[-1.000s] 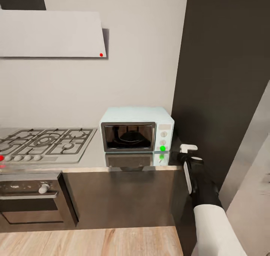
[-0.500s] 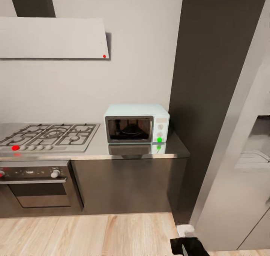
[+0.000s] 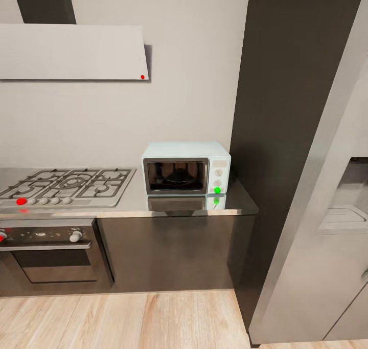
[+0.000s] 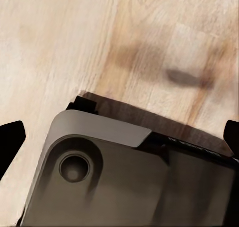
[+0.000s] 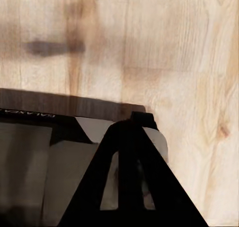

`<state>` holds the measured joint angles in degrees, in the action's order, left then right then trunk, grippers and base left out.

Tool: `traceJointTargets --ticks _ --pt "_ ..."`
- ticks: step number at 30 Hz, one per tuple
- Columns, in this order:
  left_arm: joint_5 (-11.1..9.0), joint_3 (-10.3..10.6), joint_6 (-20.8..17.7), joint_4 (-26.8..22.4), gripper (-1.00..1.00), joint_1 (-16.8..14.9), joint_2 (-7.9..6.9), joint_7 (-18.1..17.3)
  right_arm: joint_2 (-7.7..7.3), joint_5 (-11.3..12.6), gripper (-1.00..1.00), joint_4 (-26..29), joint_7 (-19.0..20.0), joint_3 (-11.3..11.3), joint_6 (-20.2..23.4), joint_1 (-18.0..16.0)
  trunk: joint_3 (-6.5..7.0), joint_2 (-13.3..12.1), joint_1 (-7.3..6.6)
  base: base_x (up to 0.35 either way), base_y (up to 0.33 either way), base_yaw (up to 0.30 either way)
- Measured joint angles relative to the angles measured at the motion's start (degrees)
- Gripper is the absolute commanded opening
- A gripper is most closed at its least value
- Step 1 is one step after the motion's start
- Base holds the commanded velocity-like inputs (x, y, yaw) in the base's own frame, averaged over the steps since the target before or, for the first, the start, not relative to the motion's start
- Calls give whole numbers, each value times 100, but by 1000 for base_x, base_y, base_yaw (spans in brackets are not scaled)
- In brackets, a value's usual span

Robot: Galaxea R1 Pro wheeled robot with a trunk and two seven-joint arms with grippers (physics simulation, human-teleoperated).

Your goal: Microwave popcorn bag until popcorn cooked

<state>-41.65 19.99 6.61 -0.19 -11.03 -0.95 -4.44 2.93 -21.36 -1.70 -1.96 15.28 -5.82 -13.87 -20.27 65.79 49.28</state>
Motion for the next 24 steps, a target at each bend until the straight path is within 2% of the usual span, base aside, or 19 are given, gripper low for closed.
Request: traceJointTargets --ticks 5,9,13,15,17,21,24 --pt "2 3 0 0 100 0 -83 2 -2 9 -100 -5 0 14 -8 205 0 0 0 0 0 0" --pt "-2 3 0 3 100 0 -91 5 -21 9 -100 -5 5 15 5 216 0 0 0 0 0 0" --pt "4 3 8 3 100 0 -91 5 -124 8 -100 -5 8 15 25 217 0 0 0 0 0 0" --pt "10 5 9 3 100 0 -85 5 -107 8 -100 -5 13 14 71 217 0 0 0 0 0 3" --pt "14 9 9 2 100 0 -76 0 -79 6 -100 -9 -18 15 115 217 0 0 0 0 0 93" --pt "15 7 9 2 100 1 -80 -3 -121 2 -100 -5 -41 15 157 217 0 0 0 0 0 237" --pt "44 16 9 -34 100 0 -89 -4 -125 -31 -100 10 -43 6 93 217 0 0 0 0 0 0"
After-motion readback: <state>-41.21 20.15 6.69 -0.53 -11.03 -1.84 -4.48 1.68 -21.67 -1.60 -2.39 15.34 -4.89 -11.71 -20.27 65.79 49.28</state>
